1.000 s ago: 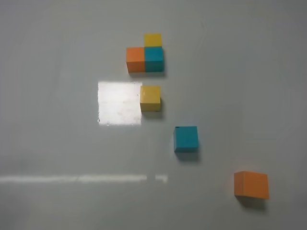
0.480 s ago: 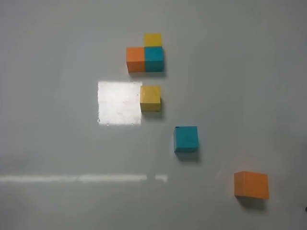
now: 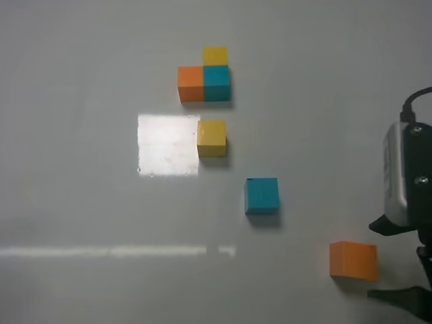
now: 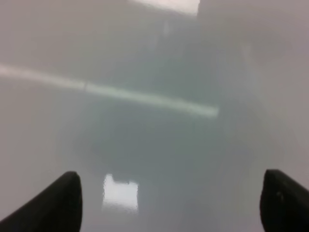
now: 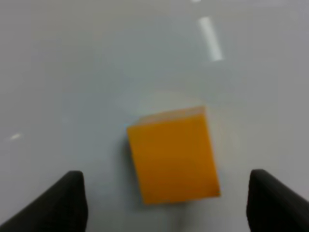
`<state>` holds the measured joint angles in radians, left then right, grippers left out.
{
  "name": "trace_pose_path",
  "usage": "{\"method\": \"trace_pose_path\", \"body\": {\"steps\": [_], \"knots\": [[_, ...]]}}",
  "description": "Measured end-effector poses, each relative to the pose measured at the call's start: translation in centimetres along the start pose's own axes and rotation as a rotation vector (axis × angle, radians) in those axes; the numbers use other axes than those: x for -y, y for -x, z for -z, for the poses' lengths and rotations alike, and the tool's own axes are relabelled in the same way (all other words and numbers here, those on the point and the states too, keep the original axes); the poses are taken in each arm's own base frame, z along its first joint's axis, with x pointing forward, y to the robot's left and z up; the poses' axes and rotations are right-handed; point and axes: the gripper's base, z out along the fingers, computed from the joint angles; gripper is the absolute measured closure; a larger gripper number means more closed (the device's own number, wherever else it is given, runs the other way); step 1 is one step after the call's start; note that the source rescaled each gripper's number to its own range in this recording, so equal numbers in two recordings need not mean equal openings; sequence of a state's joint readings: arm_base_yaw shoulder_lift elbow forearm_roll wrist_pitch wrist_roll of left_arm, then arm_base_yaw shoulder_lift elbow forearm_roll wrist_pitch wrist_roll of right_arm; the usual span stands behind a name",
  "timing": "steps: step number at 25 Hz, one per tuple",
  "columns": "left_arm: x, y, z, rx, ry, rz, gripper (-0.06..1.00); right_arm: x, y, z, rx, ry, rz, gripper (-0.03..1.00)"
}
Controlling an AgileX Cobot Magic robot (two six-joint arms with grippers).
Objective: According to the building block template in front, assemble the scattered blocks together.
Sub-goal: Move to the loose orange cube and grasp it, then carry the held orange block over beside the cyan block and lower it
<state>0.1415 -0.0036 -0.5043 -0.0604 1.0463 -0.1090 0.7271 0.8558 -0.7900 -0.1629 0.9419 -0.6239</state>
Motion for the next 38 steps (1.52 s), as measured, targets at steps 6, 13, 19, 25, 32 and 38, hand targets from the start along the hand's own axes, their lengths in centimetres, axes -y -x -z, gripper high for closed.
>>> {"method": "trace_pose_path", "body": {"steps": [6, 13, 19, 25, 32, 38], "knots": [[0.0, 0.0, 0.0, 0.0, 0.0, 0.0, 0.19, -0.2, 0.9, -0.8, -0.014, -0.034, 0.071, 0.18], [0.0, 0.0, 0.0, 0.0, 0.0, 0.0, 0.19, -0.8, 0.6, -2.5, -0.009, -0.05, 0.109, 0.18], [0.0, 0.0, 0.0, 0.0, 0.0, 0.0, 0.19, -1.0, 0.5, -3.1, 0.009, -0.074, 0.112, 0.19], [0.0, 0.0, 0.0, 0.0, 0.0, 0.0, 0.19, -1.1, 0.6, -4.0, -0.01, -0.062, 0.113, 0.22], [0.0, 0.0, 0.0, 0.0, 0.0, 0.001, 0.19, -1.5, 0.4, -4.8, -0.012, -0.054, 0.125, 0.64], [0.0, 0.0, 0.0, 0.0, 0.001, 0.003, 0.19, -0.6, 2.0, -2.3, -0.029, -0.04, 0.151, 0.64]]}}
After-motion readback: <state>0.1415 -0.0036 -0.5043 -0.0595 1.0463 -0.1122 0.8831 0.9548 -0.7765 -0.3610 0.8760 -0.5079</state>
